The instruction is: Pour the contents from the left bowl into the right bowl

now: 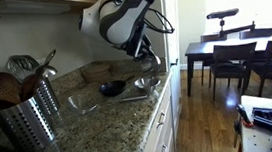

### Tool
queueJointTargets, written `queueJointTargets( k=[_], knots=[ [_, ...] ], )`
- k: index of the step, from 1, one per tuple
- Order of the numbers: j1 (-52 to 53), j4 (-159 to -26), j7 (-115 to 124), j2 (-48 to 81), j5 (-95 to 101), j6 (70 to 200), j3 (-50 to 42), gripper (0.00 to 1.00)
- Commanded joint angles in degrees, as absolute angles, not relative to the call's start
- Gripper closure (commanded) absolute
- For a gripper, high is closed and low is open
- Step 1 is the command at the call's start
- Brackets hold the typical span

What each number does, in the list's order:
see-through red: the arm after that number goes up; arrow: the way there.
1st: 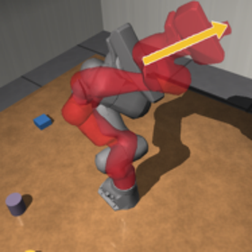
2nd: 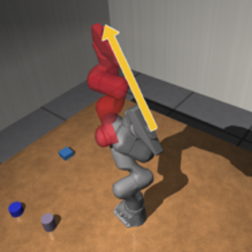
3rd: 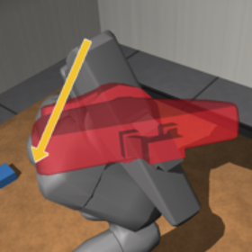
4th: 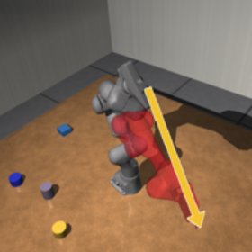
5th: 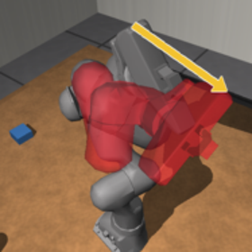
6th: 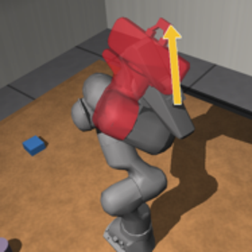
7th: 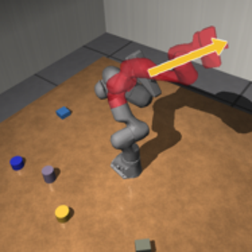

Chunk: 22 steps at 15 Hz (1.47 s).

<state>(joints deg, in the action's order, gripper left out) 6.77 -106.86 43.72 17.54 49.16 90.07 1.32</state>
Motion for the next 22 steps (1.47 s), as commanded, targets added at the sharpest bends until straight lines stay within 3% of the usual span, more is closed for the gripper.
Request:
queueJointTargets(
  k=[1, 22],
  knots=[
    [8.13, -104.48, 43.12, 19.40, 51.44, 85.86, 1.45, 0.92],
    [10.66, -99.00, 42.98, 25.84, 59.45, 78.36, 2.06, 0.92]
  ],
)
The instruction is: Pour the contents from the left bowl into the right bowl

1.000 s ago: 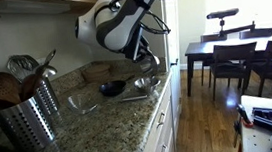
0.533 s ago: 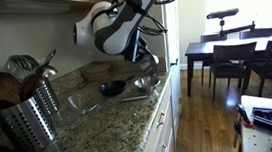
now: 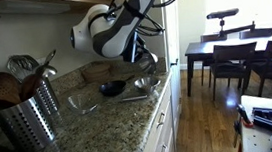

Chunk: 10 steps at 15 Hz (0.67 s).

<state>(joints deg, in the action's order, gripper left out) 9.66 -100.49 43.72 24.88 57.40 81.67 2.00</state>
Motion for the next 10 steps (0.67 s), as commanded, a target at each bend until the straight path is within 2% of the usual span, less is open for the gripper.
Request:
queueJointTargets(
  k=[1, 10],
  knots=[
    [10.97, -98.86, 43.25, 26.09, 59.94, 77.80, 2.05, 0.92],
    [9.28, -99.61, 41.88, 24.09, 57.08, 80.83, 2.94, 0.92]
  ],
)
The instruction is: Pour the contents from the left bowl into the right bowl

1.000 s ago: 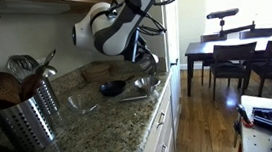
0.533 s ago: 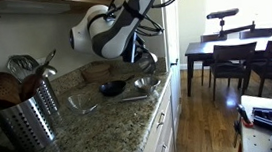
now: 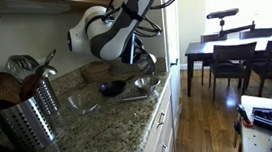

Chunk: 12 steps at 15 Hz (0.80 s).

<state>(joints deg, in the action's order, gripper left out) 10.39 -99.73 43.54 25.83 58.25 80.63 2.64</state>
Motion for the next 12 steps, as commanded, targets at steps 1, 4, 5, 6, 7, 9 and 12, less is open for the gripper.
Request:
queueJointTargets(
  k=[1, 4, 5, 6, 7, 9, 12],
  knots=[
    [8.70, -99.76, 41.64, 23.31, 56.20, 81.79, 3.04, 0.92],
    [7.13, -99.88, 41.07, 21.00, 52.38, 84.44, 3.15, 0.92],
    [6.68, -100.03, 40.81, 20.20, 51.01, 85.56, 3.09, 0.92],
    [6.33, -100.20, 40.53, 19.52, 49.44, 86.77, 3.10, 0.92],
    [6.06, -100.41, 40.23, 18.78, 47.93, 87.85, 2.98, 0.92],
    [5.56, -100.89, 38.96, 17.41, 44.71, 90.52, 2.91, 0.92],
    [5.18, -101.69, 37.08, 15.78, 39.79, 95.13, 2.79, 0.92]
  ],
)
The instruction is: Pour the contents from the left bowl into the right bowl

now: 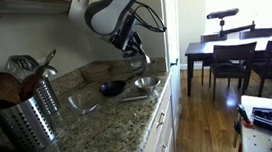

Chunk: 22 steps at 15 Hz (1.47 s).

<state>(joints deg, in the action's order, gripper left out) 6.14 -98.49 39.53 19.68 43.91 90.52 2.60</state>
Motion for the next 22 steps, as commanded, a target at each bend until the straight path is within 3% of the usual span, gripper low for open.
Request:
queueJointTargets(
  k=[1, 22],
  knots=[
    [5.22, -101.93, 36.39, 15.43, 38.37, 96.43, 2.70, 0.92],
    [7.02, -111.92, 26.34, 12.87, 13.13, 118.27, 3.51, 0.92]
  ],
)
